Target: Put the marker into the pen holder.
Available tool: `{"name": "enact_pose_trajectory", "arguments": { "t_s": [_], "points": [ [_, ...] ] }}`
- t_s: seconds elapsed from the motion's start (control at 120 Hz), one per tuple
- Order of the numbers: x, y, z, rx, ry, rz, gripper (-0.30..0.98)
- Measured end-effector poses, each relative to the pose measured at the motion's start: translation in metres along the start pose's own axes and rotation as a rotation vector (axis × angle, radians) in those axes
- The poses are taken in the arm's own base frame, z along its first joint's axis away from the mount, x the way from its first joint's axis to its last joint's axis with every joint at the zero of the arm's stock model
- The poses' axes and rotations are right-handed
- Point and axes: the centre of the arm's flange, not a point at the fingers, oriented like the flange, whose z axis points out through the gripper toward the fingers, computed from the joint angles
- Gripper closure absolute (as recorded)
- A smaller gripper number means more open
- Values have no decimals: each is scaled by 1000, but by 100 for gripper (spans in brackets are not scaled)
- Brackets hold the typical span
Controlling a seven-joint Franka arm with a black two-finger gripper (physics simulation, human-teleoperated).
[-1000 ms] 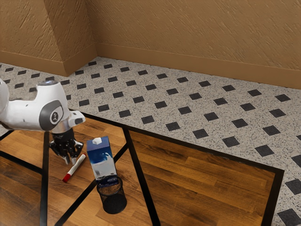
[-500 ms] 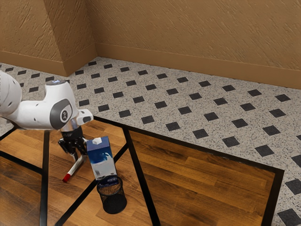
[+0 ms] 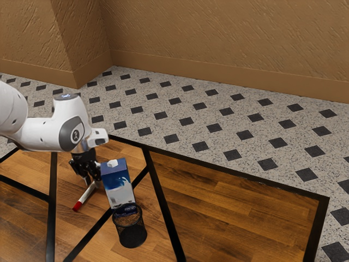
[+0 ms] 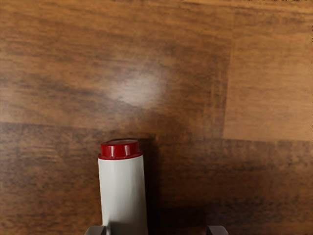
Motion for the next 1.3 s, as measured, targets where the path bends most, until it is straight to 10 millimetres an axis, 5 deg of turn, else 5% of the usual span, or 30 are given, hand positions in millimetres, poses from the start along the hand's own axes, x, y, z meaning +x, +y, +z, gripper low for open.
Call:
{"name": "enact_pose_trajectory", "arguments": {
  "t_s": [0.658,1.042,1.3],
  "points": [
    [5,-6,12,11,-5,125,47],
    [5,-7,17,17,-3,144,75],
    [8,-5,-15,20,56,144,79]
  ]
}}
